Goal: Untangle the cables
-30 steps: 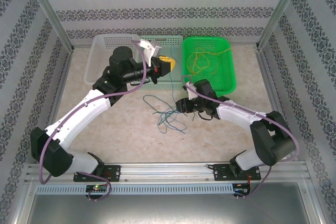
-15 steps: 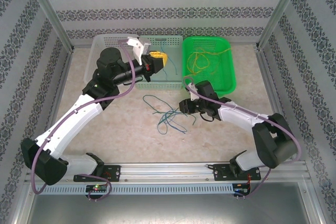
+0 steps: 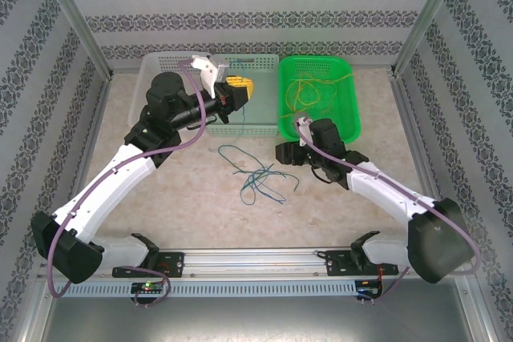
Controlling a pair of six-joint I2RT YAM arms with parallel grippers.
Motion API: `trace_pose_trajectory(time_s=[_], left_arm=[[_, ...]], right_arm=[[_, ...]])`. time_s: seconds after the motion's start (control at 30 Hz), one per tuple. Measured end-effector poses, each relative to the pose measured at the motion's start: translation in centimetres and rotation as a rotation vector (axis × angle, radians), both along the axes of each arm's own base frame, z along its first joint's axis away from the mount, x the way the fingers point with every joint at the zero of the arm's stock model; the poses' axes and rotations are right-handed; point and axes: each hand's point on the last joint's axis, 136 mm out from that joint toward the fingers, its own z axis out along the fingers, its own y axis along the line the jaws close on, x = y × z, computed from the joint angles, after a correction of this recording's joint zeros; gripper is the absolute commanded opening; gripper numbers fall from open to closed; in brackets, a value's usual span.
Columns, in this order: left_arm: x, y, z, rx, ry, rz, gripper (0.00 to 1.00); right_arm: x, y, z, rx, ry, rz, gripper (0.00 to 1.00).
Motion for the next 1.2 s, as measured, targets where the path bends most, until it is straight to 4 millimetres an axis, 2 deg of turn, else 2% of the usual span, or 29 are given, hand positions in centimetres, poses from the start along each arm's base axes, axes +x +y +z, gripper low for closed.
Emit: trace_pose_trajectory(time_s=[0.1,0.2,0.33,0.5,0.67,0.83,1.0,1.07,1.2], left_arm=[[0.5,0.2,-0.3,0.013,0.009,0.018,0.14],[1.1,0.7,-0.7,0.029,0.019,0.051,0.16],[1.8,1.7,-0.9,0.05,0.03,0.094,0.18],[2.7,3.2,0.1,0.08,0.013,0.166,0.18],[4.8,6.1,1.0,0.088,0.007,0.283,0.15],[7.3,8.7,-0.3,0.106,0.055,0.368,0.16],[7.6,8.6,-1.5,0.12,0.088,0.35,0.19],[7.7,8.6,-2.1,0.13,0.111,0.349,0.28],[8.0,8.7,-4.9,0.159,0.189,0.362,0.3]], right_arm=[[0.7,-0.2,1.8,0.011,-0.046,-0.019,0.67],[1.2,-0.4,2.7,0.018,-0.065,-0.031,0.67],[1.1,-0.5,2.5,0.02,-0.051,-0.04,0.66],[1.2,-0.4,1.9,0.02,-0.026,-0.049,0.66],[1.2,-0.4,0.6,0.01,0.014,-0.055,0.66],[1.2,-0.4,0.3,0.005,0.027,-0.057,0.66],[1.1,-0.4,0.1,0.001,0.038,-0.058,0.65],[1.3,-0.3,-0.1,-0.003,0.053,-0.061,0.65],[2.0,0.2,-0.9,-0.001,0.104,-0.072,0.65]])
